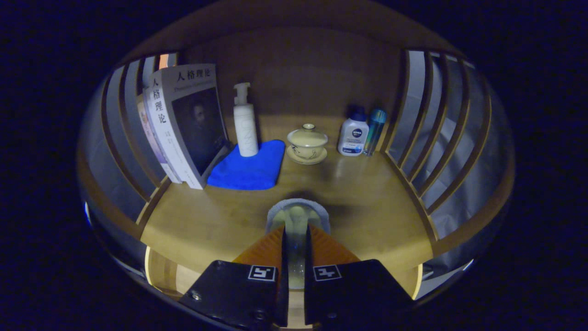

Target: Pull open the drawer, take out the items inside it, and place them on the countertop above the cabinet.

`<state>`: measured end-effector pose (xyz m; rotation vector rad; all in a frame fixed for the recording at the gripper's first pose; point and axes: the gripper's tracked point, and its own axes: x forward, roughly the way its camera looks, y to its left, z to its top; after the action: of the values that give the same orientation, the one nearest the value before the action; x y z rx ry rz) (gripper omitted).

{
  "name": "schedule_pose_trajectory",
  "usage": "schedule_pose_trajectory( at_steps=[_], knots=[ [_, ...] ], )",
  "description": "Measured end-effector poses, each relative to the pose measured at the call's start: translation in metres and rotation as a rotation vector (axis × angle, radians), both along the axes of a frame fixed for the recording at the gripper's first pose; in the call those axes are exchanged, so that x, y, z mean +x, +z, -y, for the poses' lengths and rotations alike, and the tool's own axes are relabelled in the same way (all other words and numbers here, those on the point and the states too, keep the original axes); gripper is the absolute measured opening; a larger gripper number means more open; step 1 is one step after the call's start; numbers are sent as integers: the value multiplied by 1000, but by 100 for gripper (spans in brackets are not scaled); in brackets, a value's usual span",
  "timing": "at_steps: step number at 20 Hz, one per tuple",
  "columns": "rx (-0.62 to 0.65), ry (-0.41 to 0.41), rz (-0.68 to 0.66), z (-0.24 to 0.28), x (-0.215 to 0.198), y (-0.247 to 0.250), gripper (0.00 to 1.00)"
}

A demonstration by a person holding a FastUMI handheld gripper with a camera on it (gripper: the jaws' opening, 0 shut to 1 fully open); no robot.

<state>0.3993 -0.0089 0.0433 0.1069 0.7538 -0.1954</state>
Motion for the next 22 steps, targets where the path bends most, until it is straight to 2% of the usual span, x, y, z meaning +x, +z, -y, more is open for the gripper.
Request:
schedule_pose_trajectory(
  at_steps=[5, 10, 14, 16, 18, 21, 22],
  knots=[
    [-8, 1, 8, 0, 7, -4, 17],
    [53, 5, 21, -3, 9, -12, 24],
    [53, 28, 46, -1, 12, -12, 37],
    [48, 41, 90, -4, 12, -6, 60],
    [4, 47, 125, -3, 6, -1, 63],
    [-38, 67, 171, -5, 2, 8, 77],
    [-30, 69, 193, -8, -2, 11, 77]
  ],
)
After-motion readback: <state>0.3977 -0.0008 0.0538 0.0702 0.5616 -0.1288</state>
